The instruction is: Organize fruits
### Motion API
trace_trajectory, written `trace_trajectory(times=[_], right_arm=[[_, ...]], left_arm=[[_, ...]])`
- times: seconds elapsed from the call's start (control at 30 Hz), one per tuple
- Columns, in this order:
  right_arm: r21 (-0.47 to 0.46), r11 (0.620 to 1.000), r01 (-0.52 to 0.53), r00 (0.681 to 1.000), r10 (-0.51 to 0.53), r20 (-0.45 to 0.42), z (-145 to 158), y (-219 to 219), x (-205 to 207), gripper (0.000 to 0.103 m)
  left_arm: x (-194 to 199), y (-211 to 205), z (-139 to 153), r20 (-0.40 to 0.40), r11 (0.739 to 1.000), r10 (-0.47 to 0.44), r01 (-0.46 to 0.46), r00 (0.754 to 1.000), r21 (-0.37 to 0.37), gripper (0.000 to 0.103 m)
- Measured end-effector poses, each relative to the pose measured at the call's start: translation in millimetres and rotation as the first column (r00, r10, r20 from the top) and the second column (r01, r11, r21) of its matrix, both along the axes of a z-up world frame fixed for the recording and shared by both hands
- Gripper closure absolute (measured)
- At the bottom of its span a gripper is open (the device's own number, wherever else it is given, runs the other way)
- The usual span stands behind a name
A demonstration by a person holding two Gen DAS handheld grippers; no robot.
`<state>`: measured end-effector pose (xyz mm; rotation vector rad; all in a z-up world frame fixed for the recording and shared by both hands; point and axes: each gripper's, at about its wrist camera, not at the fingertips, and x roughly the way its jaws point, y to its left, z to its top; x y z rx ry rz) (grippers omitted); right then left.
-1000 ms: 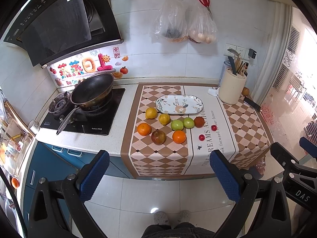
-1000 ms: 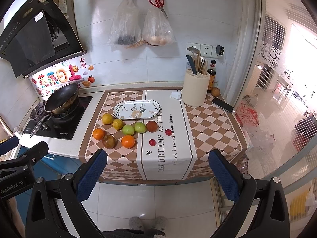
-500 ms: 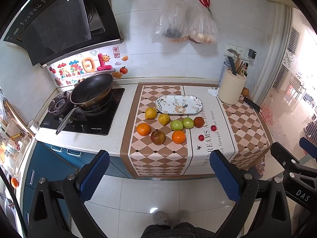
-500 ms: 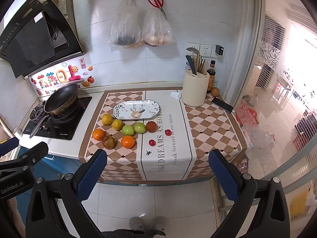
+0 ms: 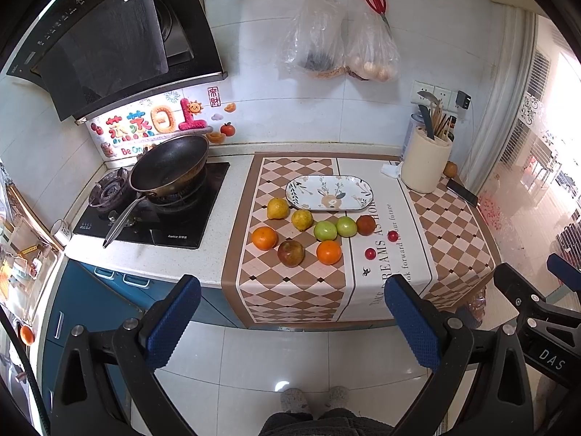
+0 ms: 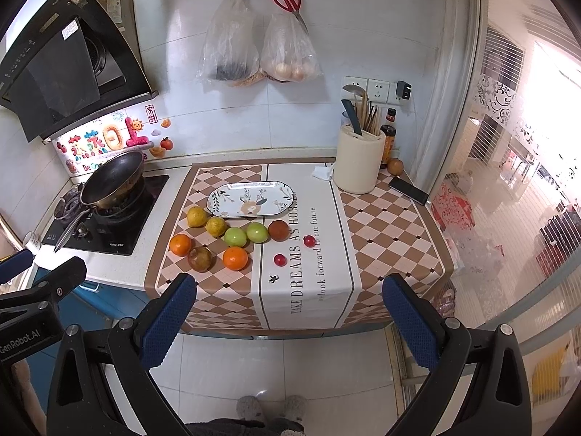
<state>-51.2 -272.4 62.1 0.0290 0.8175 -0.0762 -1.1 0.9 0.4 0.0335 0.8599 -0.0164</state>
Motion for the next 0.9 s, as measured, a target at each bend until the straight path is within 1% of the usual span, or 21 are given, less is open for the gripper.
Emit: trace_trajectory(times=[0.7, 0.73, 0.77, 0.83, 0.9], right_arm=[[0.014, 1.000, 0.013, 1.000, -0.013, -0.003, 2.1, 6.1, 4.6, 0.000], [0.017, 1.000, 0.016, 1.000, -0.015, -0.004, 3.4, 6.9, 6.3, 0.000], [0.021, 1.000, 0.023, 1.000, -0.022, -0.007, 2.8, 7.9, 7.3, 0.000], [0.027, 0.999, 0.043, 0.999, -0.043, -0.003, 1.6, 8.2, 9.7, 0.000], [0.037, 0.997, 0.061, 0.998, -0.061, 0.015, -2.7, 8.5, 12.2, 0.000]], left_arm=[[-0.3, 0.1, 0.0, 0.000, 1.000, -0.002, 0.002, 1.000, -0.004, 0.000], [5.2, -5.4, 7.6, -0.003, 1.000, -0.005, 0.005, 1.000, -0.006, 0.000], [5.9, -5.4, 7.9, -0.002, 1.000, -0.007, 0.007, 1.000, -0.005, 0.000], [7.0, -4.9, 8.5, 0.016, 1.000, 0.001, -0.001, 1.000, 0.001, 0.000], [20.8, 2.5, 11.1, 0.040, 1.000, 0.023, -0.023, 0.999, 0.011, 0.000]])
